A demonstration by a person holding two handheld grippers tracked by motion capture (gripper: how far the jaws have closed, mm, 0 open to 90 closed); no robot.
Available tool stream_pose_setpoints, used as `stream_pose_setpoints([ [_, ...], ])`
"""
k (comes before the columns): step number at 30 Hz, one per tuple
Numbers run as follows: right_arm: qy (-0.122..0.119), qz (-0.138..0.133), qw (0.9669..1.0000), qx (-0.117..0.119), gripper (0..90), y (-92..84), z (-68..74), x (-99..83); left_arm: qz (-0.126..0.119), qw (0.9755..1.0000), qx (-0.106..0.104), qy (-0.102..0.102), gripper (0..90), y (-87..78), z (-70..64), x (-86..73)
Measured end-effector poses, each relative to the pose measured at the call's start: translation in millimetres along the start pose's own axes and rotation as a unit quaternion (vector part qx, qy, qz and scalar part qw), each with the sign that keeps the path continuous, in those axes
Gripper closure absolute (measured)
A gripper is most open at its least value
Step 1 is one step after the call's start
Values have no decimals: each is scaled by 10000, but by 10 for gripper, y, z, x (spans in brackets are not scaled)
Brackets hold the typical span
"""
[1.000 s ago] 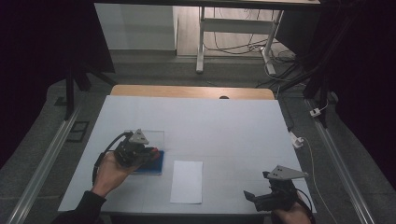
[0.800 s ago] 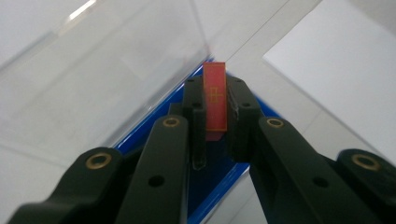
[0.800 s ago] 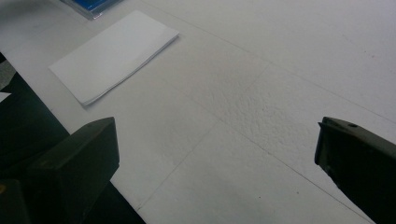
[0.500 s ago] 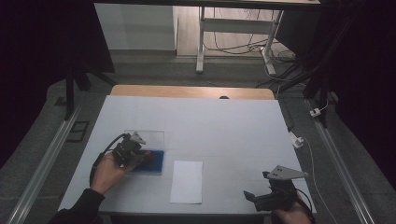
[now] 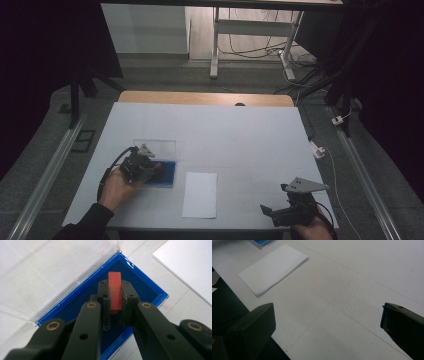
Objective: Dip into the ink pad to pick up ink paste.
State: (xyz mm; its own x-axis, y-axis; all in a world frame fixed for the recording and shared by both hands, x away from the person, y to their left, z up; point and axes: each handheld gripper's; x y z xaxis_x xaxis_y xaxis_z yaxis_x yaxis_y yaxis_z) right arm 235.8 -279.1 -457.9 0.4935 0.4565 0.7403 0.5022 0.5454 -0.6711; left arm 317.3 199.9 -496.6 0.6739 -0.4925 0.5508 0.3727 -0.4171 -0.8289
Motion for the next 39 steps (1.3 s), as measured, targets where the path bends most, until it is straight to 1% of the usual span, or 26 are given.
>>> stream_pose_setpoints([
  [1, -3, 2, 10000, 0, 0, 0, 1, 0, -29, 9999, -79, -60, 805, 1, 30, -6],
  [2, -19, -2, 10000, 3, 0, -1, 1, -1, -55, 9999, -103, -75, 805, 4, 35, -11],
  [3, -18, -11, 10000, -10, 0, -2, 3, -2, -34, 10000, -43, -5, 805, 3, 16, -8],
  [5, -22, 14, 10000, 2, 0, -1, 1, 1, 15, 9996, 207, 212, 805, 7, -77, 7],
  [6, -22, 19, 10000, 3, 0, 1, -1, 1, 9, 9992, 285, 286, 805, 12, -107, 8],
  [7, -19, 21, 10000, -7, 0, 2, 1, 2, -5, 9992, 295, 278, 805, 14, -112, 5],
  [9, -25, 17, 10000, 2, 0, 4, 3, 3, -44, 9996, 195, 178, 805, 8, -73, -8],
  [12, -34, 6, 10000, 11, 0, 1, 4, 3, -43, 9999, 63, 150, 804, -2, -29, -6],
  [14, -30, 2, 10000, 16, 0, -2, 0, 2, -36, 10000, -60, 45, 802, -11, 15, 6],
  [16, -5, -16, 10000, 21, 0, -2, -3, 1, -33, 9999, -99, 27, 800, -25, 28, 19],
  [17, -8, -20, 10000, 25, 0, -2, -6, 0, -84, 9999, -110, 6, 800, -38, 23, 22],
  [18, -1, -21, 10000, 27, 0, -2, -7, -1, -141, 9998, -165, 5, 800, -60, 20, 28],
  [20, 8, -21, 10000, 30, 0, -4, -6, -3, -306, 9994, -161, 8, 799, -126, -11, 40],
  [22, -2, -28, 10000, 20, 0, -5, -3, -4, -402, 9991, -79, 81, 799, -195, -40, 45],
  [24, -12, -28, 10000, 24, 0, -5, -1, -4, -480, 9988, -15, 80, 799, -242, -56, 34],
  [27, -16, -29, 10000, 23, 0, -5, 0, -4, -430, 9989, 134, 94, 798, -273, -38, 6],
  [28, -13, -36, 10000, 21, 0, -4, 0, -4, -411, 9990, 166, 71, 798, -270, -29, -5],
  [31, 1, -39, 10000, 22, 0, -4, 0, -4, -317, 9993, 207, 43, 798, -257, 5, -25],
  [35, -15, -32, 10000, 23, 0, -6, 0, -4, -178, 9996, 207, -23, 798, -210, 29, -39],
  [39, -24, -31, 10000, 18, 0, -7, 1, -4, -24, 9999, 160, -41, 798, -153, 47, -46],
])
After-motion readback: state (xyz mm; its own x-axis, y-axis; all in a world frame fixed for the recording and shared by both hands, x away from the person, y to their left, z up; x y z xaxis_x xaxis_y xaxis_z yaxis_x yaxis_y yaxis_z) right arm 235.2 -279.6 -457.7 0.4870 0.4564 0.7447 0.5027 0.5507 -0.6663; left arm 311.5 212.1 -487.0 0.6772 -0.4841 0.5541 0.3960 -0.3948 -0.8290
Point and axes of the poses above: each handheld gripper's, and its own axes: y roughly forward along the jaws, x roughly out of its top, z roughly to its left, and after that the axes turned 1 degree about -y, right-handed
